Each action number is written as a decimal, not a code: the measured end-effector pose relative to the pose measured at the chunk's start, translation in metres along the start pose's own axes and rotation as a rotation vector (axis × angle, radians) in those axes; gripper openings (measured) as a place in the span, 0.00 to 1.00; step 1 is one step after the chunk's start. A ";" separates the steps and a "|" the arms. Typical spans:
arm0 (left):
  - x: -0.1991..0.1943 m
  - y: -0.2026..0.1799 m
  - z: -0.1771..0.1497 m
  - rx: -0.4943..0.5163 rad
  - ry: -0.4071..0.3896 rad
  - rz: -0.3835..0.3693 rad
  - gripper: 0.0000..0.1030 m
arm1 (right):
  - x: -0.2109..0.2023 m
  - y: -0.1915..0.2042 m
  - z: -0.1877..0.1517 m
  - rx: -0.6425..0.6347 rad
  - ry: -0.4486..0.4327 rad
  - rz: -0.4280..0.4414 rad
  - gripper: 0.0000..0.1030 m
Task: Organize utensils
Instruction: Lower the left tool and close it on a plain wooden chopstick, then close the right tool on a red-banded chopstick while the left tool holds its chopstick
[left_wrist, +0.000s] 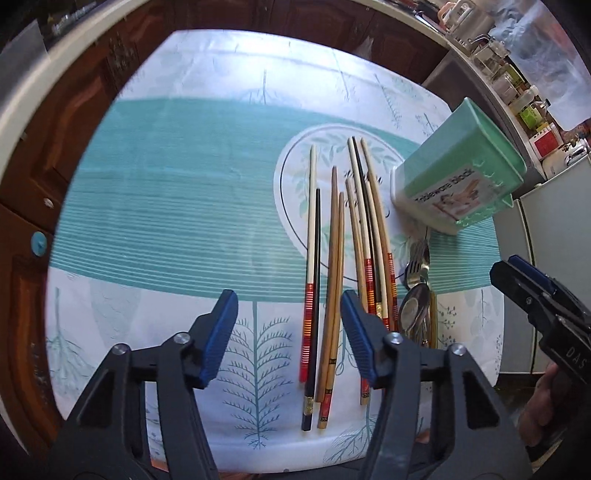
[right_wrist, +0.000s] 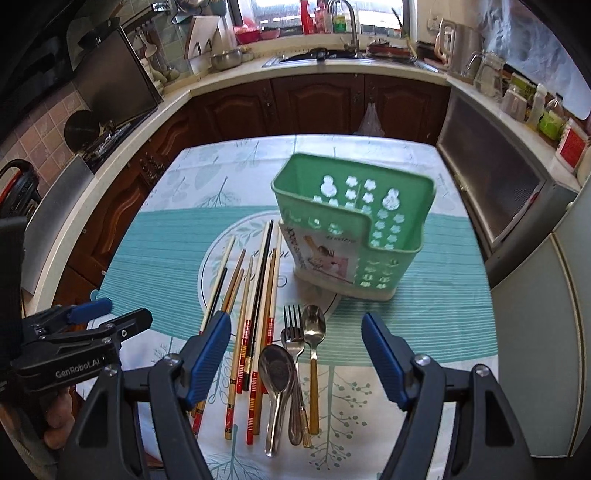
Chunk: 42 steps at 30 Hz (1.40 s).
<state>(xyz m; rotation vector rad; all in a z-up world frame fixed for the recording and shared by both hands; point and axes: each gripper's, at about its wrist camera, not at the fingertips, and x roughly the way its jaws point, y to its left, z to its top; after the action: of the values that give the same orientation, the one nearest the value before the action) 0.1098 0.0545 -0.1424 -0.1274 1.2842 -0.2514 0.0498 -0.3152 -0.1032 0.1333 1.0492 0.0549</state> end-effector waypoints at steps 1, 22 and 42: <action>0.006 0.002 0.000 -0.004 0.009 -0.012 0.50 | 0.006 -0.001 0.000 0.008 0.017 0.013 0.65; 0.080 -0.034 0.081 0.076 0.116 0.050 0.17 | 0.049 -0.020 -0.011 0.075 0.121 0.060 0.53; 0.114 -0.047 0.126 0.114 0.175 0.131 0.04 | 0.053 -0.020 -0.014 0.069 0.121 0.062 0.53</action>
<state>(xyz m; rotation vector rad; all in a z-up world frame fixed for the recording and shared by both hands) 0.2550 -0.0263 -0.2022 0.0775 1.4421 -0.2259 0.0632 -0.3276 -0.1582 0.2272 1.1685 0.0842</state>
